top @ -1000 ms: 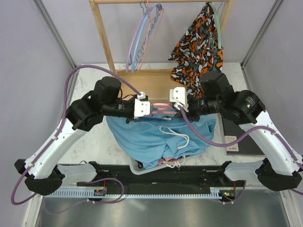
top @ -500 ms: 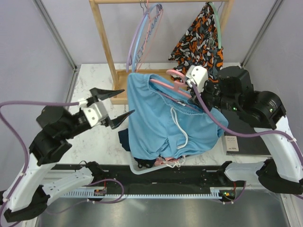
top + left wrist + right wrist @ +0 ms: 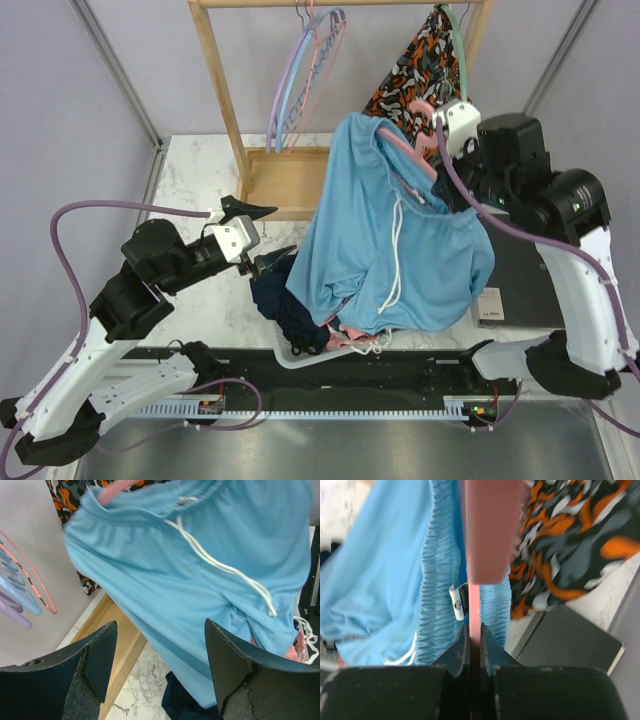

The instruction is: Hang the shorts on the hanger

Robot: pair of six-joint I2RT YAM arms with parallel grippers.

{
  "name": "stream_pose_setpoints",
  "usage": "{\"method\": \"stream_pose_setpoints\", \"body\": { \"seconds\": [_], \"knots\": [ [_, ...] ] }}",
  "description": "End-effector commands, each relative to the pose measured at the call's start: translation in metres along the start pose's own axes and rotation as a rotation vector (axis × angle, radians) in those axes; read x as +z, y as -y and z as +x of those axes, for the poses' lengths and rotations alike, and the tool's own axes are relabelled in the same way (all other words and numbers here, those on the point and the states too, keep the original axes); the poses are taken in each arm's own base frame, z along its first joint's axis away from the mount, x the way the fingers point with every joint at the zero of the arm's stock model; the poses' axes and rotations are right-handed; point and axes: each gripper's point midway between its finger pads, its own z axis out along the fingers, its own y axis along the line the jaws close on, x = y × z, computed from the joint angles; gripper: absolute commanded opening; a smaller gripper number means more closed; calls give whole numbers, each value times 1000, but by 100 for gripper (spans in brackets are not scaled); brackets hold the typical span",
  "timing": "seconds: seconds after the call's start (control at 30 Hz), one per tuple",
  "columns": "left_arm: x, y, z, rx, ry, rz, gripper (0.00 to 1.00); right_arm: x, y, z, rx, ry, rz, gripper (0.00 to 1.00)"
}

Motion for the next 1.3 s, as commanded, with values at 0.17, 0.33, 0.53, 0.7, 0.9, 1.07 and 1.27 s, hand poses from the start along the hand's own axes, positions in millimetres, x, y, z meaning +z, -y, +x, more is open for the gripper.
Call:
{"method": "stream_pose_setpoints", "body": {
  "seconds": [0.17, 0.33, 0.53, 0.7, 0.9, 1.07, 1.27],
  "knots": [
    [-5, 5, -6, -41, 48, 2, 77, 22, 58, -146, 209, 377, 187, 0],
    [-7, 10, -1, -50, 46, 14, 77, 48, 83, -186, 261, 517, 220, 0],
    [-11, 12, -4, -64, 67, 15, 77, 62, 101, -223, 296, 650, 210, 0],
    [-17, 15, -2, -66, 75, 14, 77, 83, 114, -232, 314, 677, 211, 0],
    [-21, 20, 4, -74, 77, 20, 77, 113, 122, -229, 326, 651, 200, 0],
    [-26, 21, 4, -78, 85, 13, 78, 133, 134, -225, 351, 634, 207, 0],
    [-27, 22, 5, -85, 84, 10, 78, 151, 143, -223, 364, 627, 199, 0]
  ]
}}
